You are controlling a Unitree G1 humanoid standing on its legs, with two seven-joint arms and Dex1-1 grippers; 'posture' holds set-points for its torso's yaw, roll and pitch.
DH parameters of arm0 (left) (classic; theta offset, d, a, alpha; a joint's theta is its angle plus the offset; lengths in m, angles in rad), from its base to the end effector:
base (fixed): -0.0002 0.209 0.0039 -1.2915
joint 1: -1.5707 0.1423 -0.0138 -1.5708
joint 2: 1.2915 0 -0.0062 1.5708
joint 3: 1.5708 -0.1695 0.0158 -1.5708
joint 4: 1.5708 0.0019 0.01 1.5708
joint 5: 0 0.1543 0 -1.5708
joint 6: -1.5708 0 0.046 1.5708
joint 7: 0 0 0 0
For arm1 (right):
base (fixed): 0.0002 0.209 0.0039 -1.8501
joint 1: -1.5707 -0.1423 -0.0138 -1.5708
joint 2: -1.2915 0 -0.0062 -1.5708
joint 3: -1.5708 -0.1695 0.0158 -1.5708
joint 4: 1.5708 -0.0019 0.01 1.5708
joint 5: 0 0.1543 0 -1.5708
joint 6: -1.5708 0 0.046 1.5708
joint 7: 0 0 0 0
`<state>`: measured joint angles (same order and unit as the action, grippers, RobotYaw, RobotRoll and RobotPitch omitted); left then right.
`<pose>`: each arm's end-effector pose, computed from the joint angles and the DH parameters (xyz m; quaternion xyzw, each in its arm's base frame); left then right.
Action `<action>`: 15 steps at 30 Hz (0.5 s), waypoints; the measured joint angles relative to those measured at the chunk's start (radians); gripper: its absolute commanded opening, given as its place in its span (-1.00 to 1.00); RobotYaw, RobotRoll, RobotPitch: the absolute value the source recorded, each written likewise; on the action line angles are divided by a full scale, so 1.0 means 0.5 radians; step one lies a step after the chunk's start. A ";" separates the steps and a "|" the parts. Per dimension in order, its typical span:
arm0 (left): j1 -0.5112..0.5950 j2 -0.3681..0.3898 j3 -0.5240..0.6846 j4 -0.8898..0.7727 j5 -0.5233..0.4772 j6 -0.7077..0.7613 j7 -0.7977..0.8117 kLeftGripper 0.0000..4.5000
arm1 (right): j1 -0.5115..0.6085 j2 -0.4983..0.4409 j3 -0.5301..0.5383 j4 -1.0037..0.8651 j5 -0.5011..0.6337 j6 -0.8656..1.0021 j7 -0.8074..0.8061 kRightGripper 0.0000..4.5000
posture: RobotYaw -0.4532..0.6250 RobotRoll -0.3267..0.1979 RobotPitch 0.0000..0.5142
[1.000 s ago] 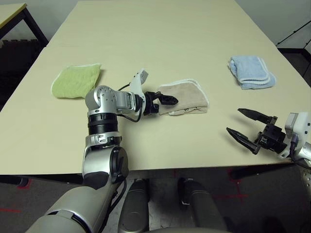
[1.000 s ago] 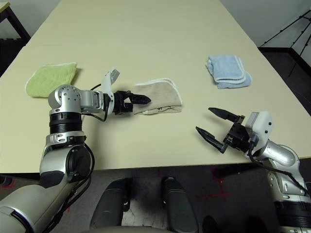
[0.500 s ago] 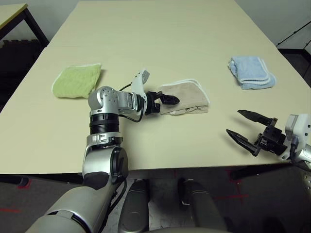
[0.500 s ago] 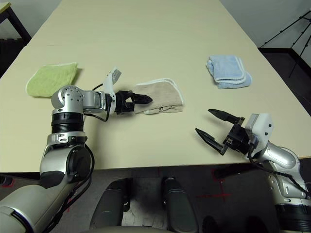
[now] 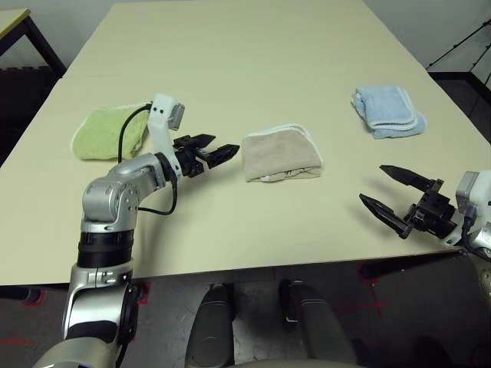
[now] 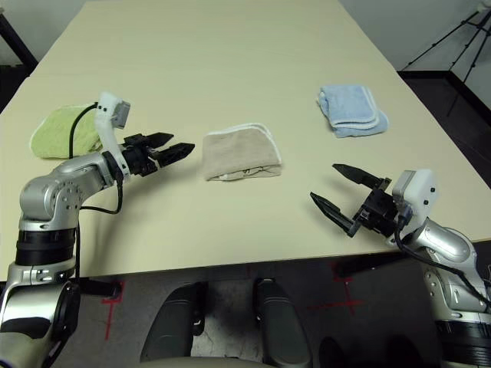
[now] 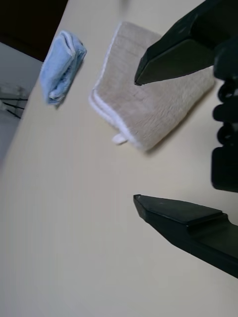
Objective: Fold the towel and set it aside.
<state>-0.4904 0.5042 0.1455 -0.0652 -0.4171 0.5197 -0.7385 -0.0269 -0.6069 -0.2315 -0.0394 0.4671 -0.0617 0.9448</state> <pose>0.2791 0.2236 0.2017 0.0416 -0.0264 -0.3599 0.9317 0.2177 -0.2838 0.1351 -0.1192 -0.0732 0.3740 0.9168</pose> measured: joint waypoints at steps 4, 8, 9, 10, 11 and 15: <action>0.079 0.112 -0.016 0.003 0.014 -0.251 -0.224 0.99 | -0.094 0.006 0.010 0.044 -0.041 0.021 -0.057 1.00 | 0.08 0.25 -0.32; 0.150 0.237 -0.055 0.016 0.020 -0.527 -0.523 0.99 | -0.161 0.011 0.016 0.090 -0.064 0.082 -0.115 1.00 | 0.11 0.25 -0.34; 0.154 0.257 -0.069 0.021 0.017 -0.575 -0.592 0.99 | -0.170 0.013 0.026 0.098 -0.069 0.094 -0.123 1.00 | 0.12 0.25 -0.34; 0.160 0.273 -0.083 0.026 0.012 -0.620 -0.665 0.99 | -0.181 0.014 0.042 0.102 -0.076 0.108 -0.128 1.00 | 0.12 0.25 -0.34; 0.169 0.286 -0.098 0.035 0.008 -0.663 -0.735 0.99 | -0.192 0.015 0.051 0.106 -0.082 0.124 -0.133 1.00 | 0.12 0.25 -0.34; 0.208 0.296 -0.149 0.078 -0.022 -0.766 -0.941 0.99 | -0.210 0.016 0.052 0.111 -0.101 0.204 -0.178 1.00 | 0.11 0.25 -0.34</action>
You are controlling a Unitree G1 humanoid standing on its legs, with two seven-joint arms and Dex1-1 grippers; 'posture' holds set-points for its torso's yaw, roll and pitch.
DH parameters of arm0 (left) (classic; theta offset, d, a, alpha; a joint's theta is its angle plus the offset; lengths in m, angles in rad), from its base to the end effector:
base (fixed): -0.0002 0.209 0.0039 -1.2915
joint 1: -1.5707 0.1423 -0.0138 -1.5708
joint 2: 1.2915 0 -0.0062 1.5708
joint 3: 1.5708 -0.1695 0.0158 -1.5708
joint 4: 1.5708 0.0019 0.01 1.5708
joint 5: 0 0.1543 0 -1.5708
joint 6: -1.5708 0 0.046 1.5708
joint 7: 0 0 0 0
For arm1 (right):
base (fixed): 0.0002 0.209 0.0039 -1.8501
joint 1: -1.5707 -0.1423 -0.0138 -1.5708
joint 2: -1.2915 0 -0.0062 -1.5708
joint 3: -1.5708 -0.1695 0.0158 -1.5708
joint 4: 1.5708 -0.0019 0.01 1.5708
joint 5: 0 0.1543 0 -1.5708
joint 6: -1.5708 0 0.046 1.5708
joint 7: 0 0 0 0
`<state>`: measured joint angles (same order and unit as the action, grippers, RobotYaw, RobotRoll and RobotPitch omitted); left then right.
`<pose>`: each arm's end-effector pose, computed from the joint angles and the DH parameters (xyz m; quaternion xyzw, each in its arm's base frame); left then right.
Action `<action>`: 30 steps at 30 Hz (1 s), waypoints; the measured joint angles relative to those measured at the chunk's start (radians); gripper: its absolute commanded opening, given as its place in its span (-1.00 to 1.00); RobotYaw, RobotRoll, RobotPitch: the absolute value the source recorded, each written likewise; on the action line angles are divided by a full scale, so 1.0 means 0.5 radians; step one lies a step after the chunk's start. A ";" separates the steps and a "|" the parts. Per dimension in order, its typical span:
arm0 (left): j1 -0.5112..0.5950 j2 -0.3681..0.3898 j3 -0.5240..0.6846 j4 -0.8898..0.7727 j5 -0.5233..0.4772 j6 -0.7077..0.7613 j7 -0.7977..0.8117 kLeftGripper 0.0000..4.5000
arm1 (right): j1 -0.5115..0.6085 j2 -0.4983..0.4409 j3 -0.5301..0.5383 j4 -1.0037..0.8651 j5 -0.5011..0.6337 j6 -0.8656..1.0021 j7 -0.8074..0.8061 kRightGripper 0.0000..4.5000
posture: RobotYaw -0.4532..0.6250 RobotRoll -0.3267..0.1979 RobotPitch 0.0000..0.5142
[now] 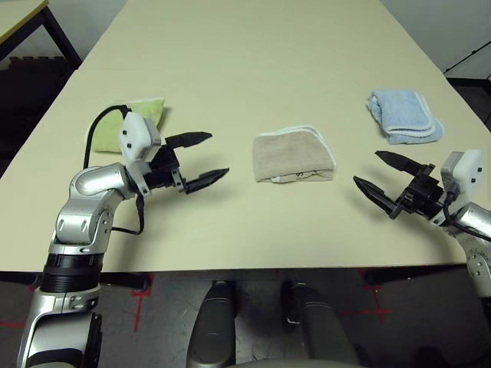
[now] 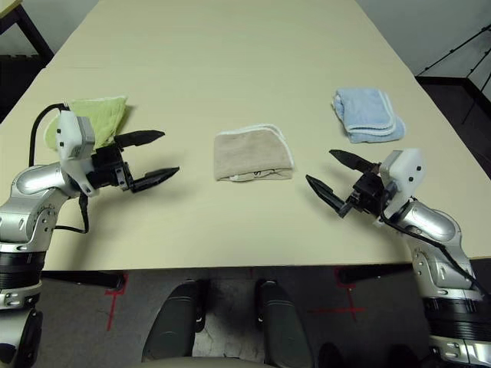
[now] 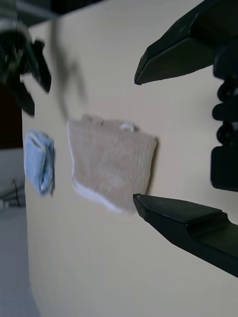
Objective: Fold the towel and set it aside.
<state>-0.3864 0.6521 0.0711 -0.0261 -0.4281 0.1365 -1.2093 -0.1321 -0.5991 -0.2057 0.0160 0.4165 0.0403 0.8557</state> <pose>0.2691 0.2404 0.1949 0.1720 -0.0652 -0.5600 0.8078 0.2359 -0.2789 0.1398 -0.1102 -0.0458 0.3353 0.9345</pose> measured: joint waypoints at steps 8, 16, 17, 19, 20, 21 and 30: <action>-0.033 -0.004 -0.026 0.098 -0.002 -0.115 -0.101 0.99 | 0.195 0.004 -0.097 -0.440 0.201 0.569 -0.302 1.00 | 0.08 0.25 -0.33; -0.066 -0.020 -0.059 0.164 0.011 -0.177 -0.095 0.99 | 0.523 -0.073 -0.523 -0.884 1.034 1.695 -0.761 1.00 | 0.03 0.25 -0.31; -0.070 -0.025 -0.071 0.164 0.011 -0.173 -0.091 0.99 | 0.525 -0.052 -0.580 -0.884 1.185 1.837 -0.872 1.00 | 0.02 0.25 -0.31; -0.075 -0.032 -0.090 0.163 0.010 -0.142 -0.075 0.99 | 0.523 -0.025 -0.631 -0.883 1.403 2.016 -1.040 1.00 | 0.02 0.25 -0.31; -0.075 -0.032 -0.094 0.161 0.008 -0.127 -0.068 0.99 | 0.517 -0.017 -0.642 -0.881 1.492 2.076 -1.114 1.00 | 0.03 0.25 -0.30; -0.074 -0.032 -0.097 0.153 0.005 -0.113 -0.063 0.99 | 0.502 -0.002 -0.643 -0.876 1.573 2.119 -1.192 1.00 | 0.03 0.25 -0.30; -0.030 -0.029 -0.107 -0.097 -0.041 0.061 0.023 0.99 | 0.141 0.217 -0.500 -0.617 1.855 2.197 -1.784 1.00 | 0.09 0.25 -0.31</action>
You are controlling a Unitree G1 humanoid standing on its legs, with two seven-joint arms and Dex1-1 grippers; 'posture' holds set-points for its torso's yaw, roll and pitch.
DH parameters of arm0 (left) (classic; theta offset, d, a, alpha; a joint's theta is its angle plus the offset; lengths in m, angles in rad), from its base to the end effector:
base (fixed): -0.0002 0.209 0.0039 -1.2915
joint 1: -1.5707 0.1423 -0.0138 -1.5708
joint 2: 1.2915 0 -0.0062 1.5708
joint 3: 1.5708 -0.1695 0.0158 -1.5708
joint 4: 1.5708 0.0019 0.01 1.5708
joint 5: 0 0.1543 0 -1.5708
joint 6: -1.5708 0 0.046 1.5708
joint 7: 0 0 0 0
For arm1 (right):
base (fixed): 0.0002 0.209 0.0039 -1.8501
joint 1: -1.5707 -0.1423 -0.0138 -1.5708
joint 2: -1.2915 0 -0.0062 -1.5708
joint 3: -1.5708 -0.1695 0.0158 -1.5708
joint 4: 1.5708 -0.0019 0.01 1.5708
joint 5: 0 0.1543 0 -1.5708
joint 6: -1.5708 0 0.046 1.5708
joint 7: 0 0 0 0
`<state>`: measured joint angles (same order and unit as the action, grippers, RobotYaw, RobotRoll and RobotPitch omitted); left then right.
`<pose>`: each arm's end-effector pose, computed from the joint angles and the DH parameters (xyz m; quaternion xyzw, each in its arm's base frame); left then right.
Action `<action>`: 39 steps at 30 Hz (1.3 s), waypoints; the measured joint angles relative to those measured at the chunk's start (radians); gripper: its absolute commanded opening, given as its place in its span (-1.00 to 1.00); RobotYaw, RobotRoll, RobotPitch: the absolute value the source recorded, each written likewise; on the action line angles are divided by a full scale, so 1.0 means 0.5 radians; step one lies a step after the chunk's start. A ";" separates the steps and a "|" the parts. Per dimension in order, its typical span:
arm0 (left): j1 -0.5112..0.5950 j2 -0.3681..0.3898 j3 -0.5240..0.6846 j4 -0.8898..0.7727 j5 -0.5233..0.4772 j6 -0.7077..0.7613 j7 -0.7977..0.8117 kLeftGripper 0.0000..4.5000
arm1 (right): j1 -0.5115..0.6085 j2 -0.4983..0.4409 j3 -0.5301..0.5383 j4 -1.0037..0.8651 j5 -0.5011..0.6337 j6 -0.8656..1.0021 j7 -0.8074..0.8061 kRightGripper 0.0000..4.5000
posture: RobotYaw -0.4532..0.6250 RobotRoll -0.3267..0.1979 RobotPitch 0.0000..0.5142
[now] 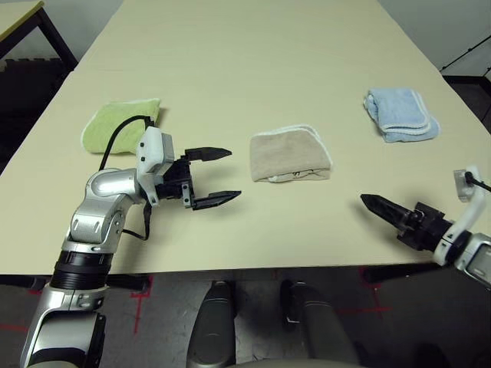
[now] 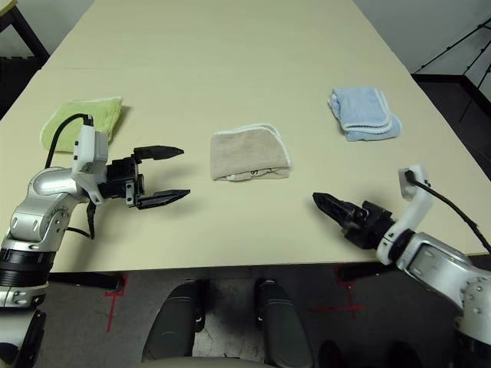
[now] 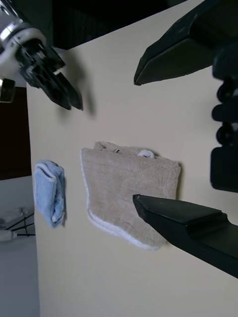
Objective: Fold the towel and set it aside.
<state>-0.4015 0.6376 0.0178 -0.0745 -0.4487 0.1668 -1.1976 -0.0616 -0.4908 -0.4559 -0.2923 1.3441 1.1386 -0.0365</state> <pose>0.2699 0.2225 0.1966 0.1644 -0.0697 -0.5873 0.7894 0.1976 -0.2500 0.1499 0.3112 0.2401 0.1799 0.9017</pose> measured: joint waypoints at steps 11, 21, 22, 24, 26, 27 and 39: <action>0.032 0.083 0.098 0.014 -0.001 0.055 0.105 0.99 | -0.302 0.041 0.179 0.241 -0.217 -0.090 0.032 1.00 | 0.20 0.25 -0.31; 0.033 0.090 0.127 0.029 0.010 0.019 0.180 0.99 | -0.497 0.140 0.251 0.428 -0.383 -0.128 0.133 1.00 | 0.27 0.25 -0.33; 0.033 0.090 0.127 0.029 0.012 0.014 0.186 0.99 | -0.525 0.162 0.261 0.447 -0.404 -0.140 0.134 1.00 | 0.27 0.25 -0.33; 0.039 0.092 0.127 0.029 0.017 0.002 0.192 0.99 | -0.591 0.204 0.270 0.504 -0.457 -0.155 0.141 1.00 | 0.27 0.25 -0.32; 0.046 0.092 0.127 0.029 0.022 0.001 0.201 0.99 | -0.629 0.234 0.270 0.529 -0.486 -0.160 0.142 1.00 | 0.28 0.25 -0.31; 0.050 0.092 0.127 0.029 0.024 0.000 0.206 0.99 | -0.639 0.244 0.269 0.534 -0.493 -0.157 0.142 1.00 | 0.28 0.25 -0.31; 0.061 0.092 0.123 0.029 0.034 -0.010 0.213 0.99 | -0.723 0.384 0.199 0.468 -0.373 0.121 0.021 1.00 | 0.28 0.25 -0.30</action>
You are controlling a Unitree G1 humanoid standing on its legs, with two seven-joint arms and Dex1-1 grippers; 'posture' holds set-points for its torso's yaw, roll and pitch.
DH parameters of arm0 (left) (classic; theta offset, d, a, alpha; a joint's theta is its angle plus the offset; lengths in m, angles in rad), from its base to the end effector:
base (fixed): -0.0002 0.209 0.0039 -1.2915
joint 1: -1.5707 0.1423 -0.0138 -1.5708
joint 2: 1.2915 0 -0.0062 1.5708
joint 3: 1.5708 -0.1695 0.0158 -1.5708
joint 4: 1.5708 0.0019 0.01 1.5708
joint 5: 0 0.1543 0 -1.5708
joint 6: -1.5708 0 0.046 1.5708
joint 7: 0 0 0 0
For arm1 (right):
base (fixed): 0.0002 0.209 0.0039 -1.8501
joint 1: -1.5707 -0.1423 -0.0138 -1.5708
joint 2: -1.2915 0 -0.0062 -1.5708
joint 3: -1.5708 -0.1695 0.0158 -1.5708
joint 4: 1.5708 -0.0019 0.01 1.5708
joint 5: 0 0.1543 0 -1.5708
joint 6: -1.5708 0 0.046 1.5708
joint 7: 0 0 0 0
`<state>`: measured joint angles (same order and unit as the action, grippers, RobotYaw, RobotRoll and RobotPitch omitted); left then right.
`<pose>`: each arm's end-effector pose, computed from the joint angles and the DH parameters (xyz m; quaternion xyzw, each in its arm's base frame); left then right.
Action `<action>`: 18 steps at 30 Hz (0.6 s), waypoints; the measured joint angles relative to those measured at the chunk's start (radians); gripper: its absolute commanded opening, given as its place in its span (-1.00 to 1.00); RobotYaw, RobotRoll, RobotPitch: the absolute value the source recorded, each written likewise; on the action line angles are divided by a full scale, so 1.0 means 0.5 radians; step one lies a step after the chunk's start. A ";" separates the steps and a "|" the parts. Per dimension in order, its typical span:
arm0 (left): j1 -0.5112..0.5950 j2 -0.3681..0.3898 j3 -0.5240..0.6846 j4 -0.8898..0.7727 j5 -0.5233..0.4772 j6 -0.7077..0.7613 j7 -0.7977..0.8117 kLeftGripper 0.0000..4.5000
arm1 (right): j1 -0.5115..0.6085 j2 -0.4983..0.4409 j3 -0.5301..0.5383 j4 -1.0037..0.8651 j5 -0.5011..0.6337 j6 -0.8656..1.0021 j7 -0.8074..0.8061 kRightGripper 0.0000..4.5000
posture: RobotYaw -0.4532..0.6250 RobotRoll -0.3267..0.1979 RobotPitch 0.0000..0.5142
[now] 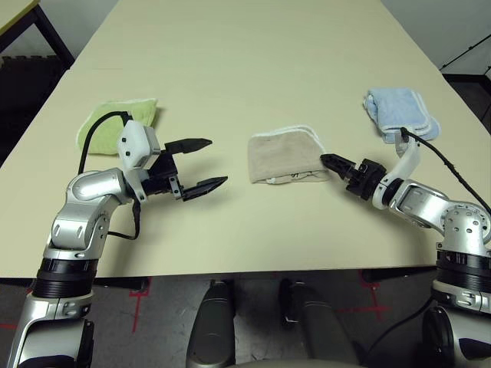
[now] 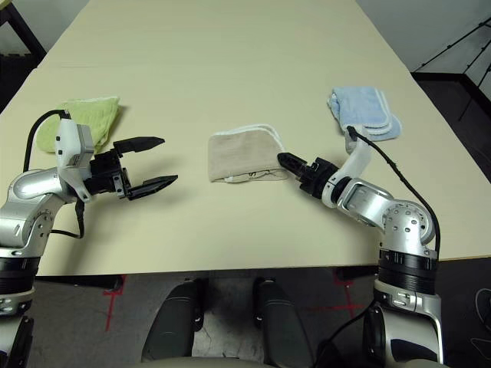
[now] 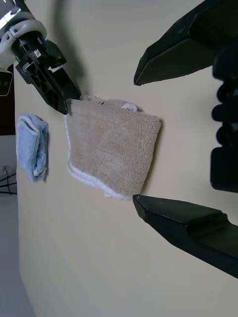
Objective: Fold the towel and set it aside.
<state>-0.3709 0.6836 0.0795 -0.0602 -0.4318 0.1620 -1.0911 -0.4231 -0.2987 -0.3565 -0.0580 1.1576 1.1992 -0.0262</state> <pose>0.2647 0.2431 0.1998 0.1792 -0.0653 -0.5101 0.8387 0.2586 -0.2044 0.1590 0.3363 0.2446 0.2483 0.8749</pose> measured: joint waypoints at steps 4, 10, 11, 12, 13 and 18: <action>0.004 -0.005 -0.006 0.000 0.008 -0.005 0.002 0.99 | -0.002 0.076 0.005 -0.062 0.079 0.123 -0.065 1.00 | 0.28 0.25 -0.30; 0.006 -0.008 -0.021 0.000 0.012 -0.018 0.014 0.99 | -0.058 0.115 0.053 -0.044 0.056 0.166 -0.100 1.00 | 0.30 0.25 -0.29; 0.013 -0.008 -0.021 -0.001 0.012 -0.021 0.016 0.99 | -0.072 0.115 0.061 -0.033 0.033 0.165 -0.098 1.00 | 0.30 0.25 -0.29; 0.022 -0.008 -0.021 -0.002 0.012 -0.022 0.020 0.99 | -0.085 0.116 0.064 -0.017 0.011 0.157 -0.098 1.00 | 0.30 0.25 -0.29; 0.033 -0.008 -0.021 -0.002 0.012 -0.022 0.022 0.99 | -0.097 0.119 0.067 0.001 -0.004 0.148 -0.095 1.00 | 0.30 0.25 -0.29; 0.061 0.000 -0.020 -0.003 0.012 -0.022 0.026 1.00 | -0.154 0.128 0.091 0.060 -0.095 0.096 -0.074 0.93 | 0.31 0.25 -0.28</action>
<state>-0.3404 0.6833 0.0693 -0.0618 -0.4256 0.1510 -1.0780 -0.4999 -0.2350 -0.3109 -0.0282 1.1103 1.2472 -0.0632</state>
